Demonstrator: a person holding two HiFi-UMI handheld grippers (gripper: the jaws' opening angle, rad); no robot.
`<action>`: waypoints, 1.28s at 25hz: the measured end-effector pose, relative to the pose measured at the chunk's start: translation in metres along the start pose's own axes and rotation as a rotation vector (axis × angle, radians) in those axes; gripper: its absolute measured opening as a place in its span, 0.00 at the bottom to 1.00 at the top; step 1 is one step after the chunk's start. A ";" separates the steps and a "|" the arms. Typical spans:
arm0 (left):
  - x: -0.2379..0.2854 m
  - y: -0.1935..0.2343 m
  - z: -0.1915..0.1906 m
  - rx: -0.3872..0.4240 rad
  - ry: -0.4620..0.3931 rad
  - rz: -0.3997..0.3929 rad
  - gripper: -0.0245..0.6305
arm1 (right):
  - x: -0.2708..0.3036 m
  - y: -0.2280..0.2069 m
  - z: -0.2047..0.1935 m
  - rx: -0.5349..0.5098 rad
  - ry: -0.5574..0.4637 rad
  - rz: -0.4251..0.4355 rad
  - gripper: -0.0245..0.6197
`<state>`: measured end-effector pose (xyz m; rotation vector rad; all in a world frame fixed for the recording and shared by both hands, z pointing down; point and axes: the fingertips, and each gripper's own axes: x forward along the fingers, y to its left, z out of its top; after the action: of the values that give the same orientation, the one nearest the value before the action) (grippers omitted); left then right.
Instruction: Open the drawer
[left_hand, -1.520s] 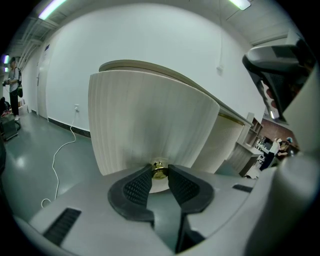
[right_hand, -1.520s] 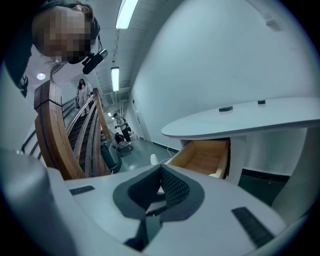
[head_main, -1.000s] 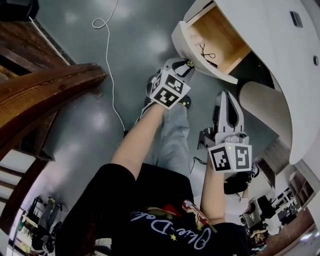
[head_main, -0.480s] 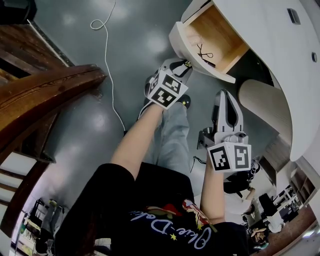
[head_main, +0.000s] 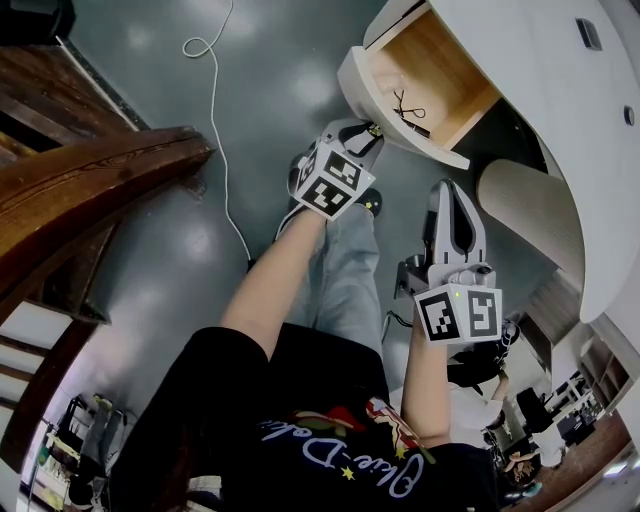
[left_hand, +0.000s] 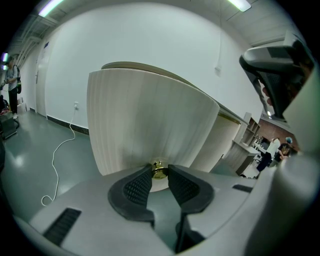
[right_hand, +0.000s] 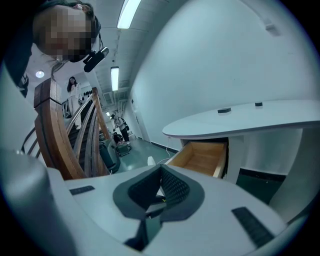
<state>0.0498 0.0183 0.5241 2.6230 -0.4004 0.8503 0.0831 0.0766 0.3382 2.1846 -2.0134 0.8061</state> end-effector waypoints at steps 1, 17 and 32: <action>-0.001 0.000 -0.001 0.001 0.000 -0.001 0.19 | 0.000 0.001 0.000 -0.001 0.000 0.000 0.04; -0.013 -0.006 -0.008 -0.003 0.016 0.004 0.19 | -0.006 0.001 0.002 -0.019 0.018 0.033 0.04; -0.014 -0.007 -0.008 -0.027 0.001 0.039 0.19 | -0.030 -0.009 0.002 -0.025 0.023 0.047 0.04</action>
<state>0.0377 0.0296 0.5202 2.5978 -0.4610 0.8527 0.0923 0.1047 0.3268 2.1124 -2.0601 0.8033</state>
